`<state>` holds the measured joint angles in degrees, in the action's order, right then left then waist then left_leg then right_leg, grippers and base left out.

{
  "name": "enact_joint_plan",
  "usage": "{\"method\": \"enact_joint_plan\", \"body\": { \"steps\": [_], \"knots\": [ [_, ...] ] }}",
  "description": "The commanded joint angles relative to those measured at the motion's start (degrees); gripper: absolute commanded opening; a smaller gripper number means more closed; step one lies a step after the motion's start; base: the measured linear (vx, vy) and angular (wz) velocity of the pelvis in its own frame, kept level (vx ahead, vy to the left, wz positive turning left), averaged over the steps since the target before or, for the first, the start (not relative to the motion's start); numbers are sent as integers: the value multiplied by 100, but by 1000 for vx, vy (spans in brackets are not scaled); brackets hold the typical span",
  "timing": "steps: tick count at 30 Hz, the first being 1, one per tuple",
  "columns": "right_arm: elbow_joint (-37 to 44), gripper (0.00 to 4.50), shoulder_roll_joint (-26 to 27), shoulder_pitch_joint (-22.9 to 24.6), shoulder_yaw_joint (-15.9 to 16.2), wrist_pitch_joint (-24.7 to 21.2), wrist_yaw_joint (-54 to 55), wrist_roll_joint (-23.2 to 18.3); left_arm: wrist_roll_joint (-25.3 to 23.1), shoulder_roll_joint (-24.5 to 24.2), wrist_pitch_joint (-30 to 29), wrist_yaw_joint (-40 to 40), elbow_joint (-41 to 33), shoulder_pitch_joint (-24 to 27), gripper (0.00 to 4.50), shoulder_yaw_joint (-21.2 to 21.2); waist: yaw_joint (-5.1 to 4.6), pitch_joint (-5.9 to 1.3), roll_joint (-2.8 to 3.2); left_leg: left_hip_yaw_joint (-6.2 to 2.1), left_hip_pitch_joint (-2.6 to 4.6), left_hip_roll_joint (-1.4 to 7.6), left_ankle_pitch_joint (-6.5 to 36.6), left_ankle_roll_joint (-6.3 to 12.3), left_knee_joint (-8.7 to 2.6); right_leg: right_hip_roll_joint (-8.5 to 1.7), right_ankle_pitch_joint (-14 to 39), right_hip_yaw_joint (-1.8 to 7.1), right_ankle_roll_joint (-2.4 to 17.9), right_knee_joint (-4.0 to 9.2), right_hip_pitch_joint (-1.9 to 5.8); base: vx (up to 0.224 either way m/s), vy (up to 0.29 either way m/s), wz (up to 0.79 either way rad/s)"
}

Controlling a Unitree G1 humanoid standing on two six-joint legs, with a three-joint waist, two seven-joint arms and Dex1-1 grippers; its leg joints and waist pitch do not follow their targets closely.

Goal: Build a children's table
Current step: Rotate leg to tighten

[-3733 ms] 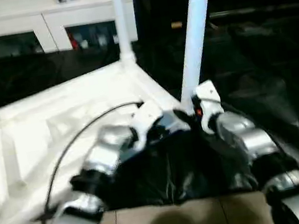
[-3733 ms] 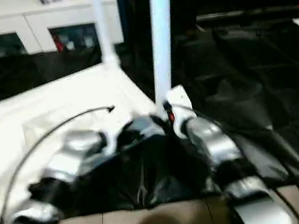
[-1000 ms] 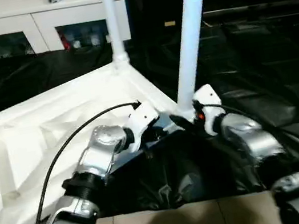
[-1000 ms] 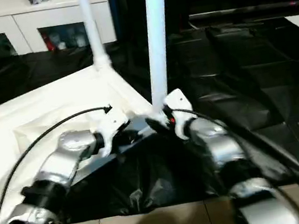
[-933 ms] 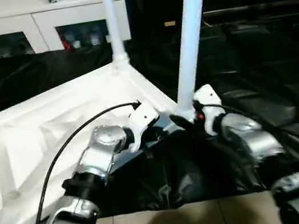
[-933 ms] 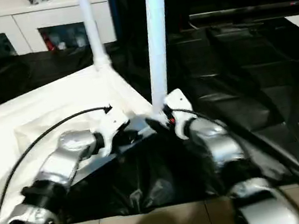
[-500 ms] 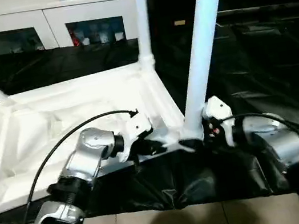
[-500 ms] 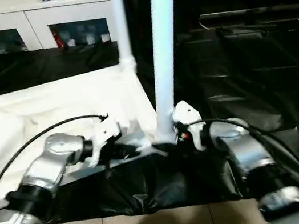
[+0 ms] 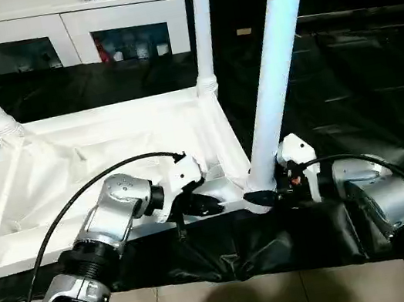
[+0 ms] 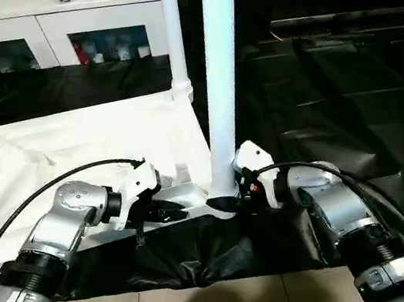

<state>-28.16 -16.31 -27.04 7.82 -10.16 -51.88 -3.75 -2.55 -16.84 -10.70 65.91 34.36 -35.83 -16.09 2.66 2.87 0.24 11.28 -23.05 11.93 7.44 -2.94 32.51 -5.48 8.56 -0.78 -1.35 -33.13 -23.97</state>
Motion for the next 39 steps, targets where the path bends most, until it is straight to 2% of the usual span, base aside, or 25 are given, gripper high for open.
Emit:
{"method": "enact_joint_plan", "body": {
  "steps": [1,5,7,10,12,14,16,18,20,21,23,25,28,30,31,33,35,39],
  "knots": [
    [-562,270,343,-154,174,83,876,297,135,517,42,-372,-65,-267,0,-2,-40,-369,-40,-70,185,22,2547,-215,-388,-133,2608,-11,916,439,153,0,0,0],
    [-1335,270,865,-567,-315,-61,2423,228,-79,881,-90,-1532,371,-561,0,215,-119,-368,-31,-79,234,8,2743,-207,-354,-128,2978,-12,776,508,90,0,0,0],
    [-1582,270,1075,-721,-426,-7,3005,286,-75,1088,-267,-2059,487,-682,0,356,-117,-379,-23,-82,228,10,2692,-214,-364,-119,2881,-19,759,511,101,0,0,0],
    [-1830,270,1306,-866,-486,247,3276,350,-145,1268,-297,-2481,554,-739,0,417,-104,-385,-36,-71,221,8,2661,-156,-359,-108,2645,-20,803,511,109,0,0,0],
    [-1845,340,1437,-912,-523,372,3126,221,-161,1354,-268,-2507,493,-691,0,400,-88,-395,-37,-60,204,10,2578,-88,-354,-109,2470,-11,820,498,122,0,0,0],
    [-1810,341,1475,-931,-543,382,2887,93,-157,1356,-161,-2364,434,-624,0,327,-77,-403,-39,-53,186,13,2471,-29,-358,-97,2254,-7,874,469,145,0,0,0],
    [-1777,368,1419,-929,-469,449,2766,133,-152,1318,-119,-2273,397,-583,0,283,-64,-410,-31,-45,173,20,2321,7,-362,-97,1985,0,951,438,168,0,0,0],
    [-1770,386,1384,-926,-422,515,2745,179,-139,1294,-92,-2217,377,-568,0,265,-62,-408,-32,-38,166,17,2270,27,-362,-98,1912,0,992,427,178,0,0,0],
    [-1755,388,1198,-905,-332,847,2561,309,-83,1133,40,-1812,219,-466,0,171,-59,-410,-31,-38,164,20,2282,28,-358,-109,1952,-2,1004,430,184,0,0,0],
    [-1744,388,1129,-898,-330,925,2435,314,-57,1064,43,-1647,144,-423,0,141,-60,-408,8,-42,170,25,2308,24,-364,-110,1937,-2,1022,429,184,0,0,0],
    [-1663,388,969,-864,-320,992,2087,266,-18,906,115,-1292,17,-343,0,60,-69,-412,-4,-46,153,23,2294,31,-365,-107,1886,-6,1037,423,207,0,0,0],
    [-1537,388,803,-806,-282,976,1691,194,7,768,158,-1034,-41,-305,0,16,-62,-408,10,-24,182,31,2285,76,-351,-101,1797,11,1121,422,182,0,0,0],
    [-1327,388,585,-680,-148,980,1145,168,57,618,204,-728,-92,-285,0,-8,-48,-412,26,-27,166,35,2165,92,-360,-90,1569,2,1171,393,227,0,0,0],
    [-1222,388,473,-605,-63,1008,886,182,128,557,188,-523,-160,-261,0,-13,-45,-417,25,-21,172,43,2156,128,-353,-91,1480,9,1220,377,217,0,0,0],
    [-1105,388,338,-519,16,991,504,120,193,486,180,-276,-261,-221,0,-31,-30,-418,24,-25,168,47,2125,135,-356,-90,1455,0,1235,367,239,0,0,0],
    [-902,388,178,-402,116,934,48,25,217,409,169,-62,-332,-193,0,-67,-4,-407,30,-10,190,62,2174,158,-352,-86,1513,6,1263,379,214,0,0,0],
    [-674,388,63,-294,183,838,-285,-74,212,365,194,44,-345,-184,0,-93,10,-408,22,-9,181,60,2139,163,-352,-81,1506,5,1266,367,233,0,0,0],
    [-163,388,-169,-74,281,584,-905,-296,266,284,176,253,-341,-181,0,-149,101,-395,24,-3,210,76,2223,127,-364,-80,1645,11,1225,376,207,0,0,0]
  ]
}}
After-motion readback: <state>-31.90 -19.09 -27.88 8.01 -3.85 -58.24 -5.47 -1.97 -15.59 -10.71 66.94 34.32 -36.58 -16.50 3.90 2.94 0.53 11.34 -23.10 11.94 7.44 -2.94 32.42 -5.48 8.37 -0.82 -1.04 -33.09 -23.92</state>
